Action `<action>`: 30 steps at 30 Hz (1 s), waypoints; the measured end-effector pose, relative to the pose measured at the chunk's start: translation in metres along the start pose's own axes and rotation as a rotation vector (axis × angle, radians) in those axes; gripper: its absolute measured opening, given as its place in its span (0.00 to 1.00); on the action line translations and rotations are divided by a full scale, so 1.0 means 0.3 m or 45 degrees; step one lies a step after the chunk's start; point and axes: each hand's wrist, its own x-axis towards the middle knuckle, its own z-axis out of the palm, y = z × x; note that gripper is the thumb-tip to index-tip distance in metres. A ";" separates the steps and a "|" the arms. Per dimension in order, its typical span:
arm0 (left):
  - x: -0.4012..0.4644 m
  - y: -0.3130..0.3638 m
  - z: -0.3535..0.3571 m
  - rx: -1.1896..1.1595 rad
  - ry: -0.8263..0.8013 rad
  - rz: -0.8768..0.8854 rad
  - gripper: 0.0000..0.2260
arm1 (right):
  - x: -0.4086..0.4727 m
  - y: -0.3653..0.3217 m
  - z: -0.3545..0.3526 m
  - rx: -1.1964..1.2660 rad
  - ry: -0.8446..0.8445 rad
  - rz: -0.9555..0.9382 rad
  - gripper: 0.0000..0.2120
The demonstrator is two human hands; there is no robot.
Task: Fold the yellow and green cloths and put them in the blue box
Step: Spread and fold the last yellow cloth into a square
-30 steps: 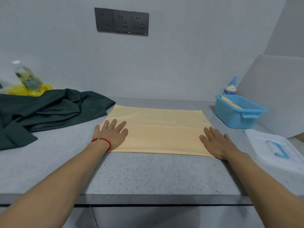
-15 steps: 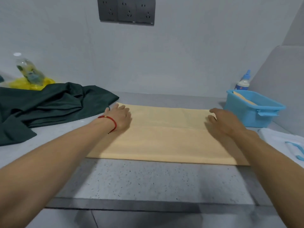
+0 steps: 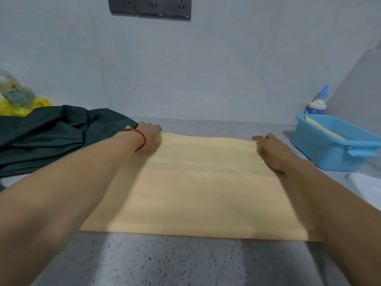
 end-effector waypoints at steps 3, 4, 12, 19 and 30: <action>-0.021 -0.020 0.005 -0.076 0.154 0.003 0.16 | -0.031 0.014 -0.017 -0.043 0.172 0.022 0.13; -0.035 -0.029 0.005 -0.132 0.203 0.021 0.14 | -0.045 0.020 -0.027 -0.056 0.239 0.024 0.11; -0.303 -0.094 -0.052 -0.278 0.531 0.284 0.10 | -0.267 -0.017 -0.159 -0.103 0.307 -0.028 0.09; -0.663 -0.091 0.049 -0.457 0.762 0.216 0.15 | -0.545 -0.049 -0.174 0.099 0.417 -0.104 0.03; -0.945 -0.054 0.186 -0.581 0.661 0.102 0.16 | -0.850 -0.088 -0.067 0.186 0.517 -0.099 0.08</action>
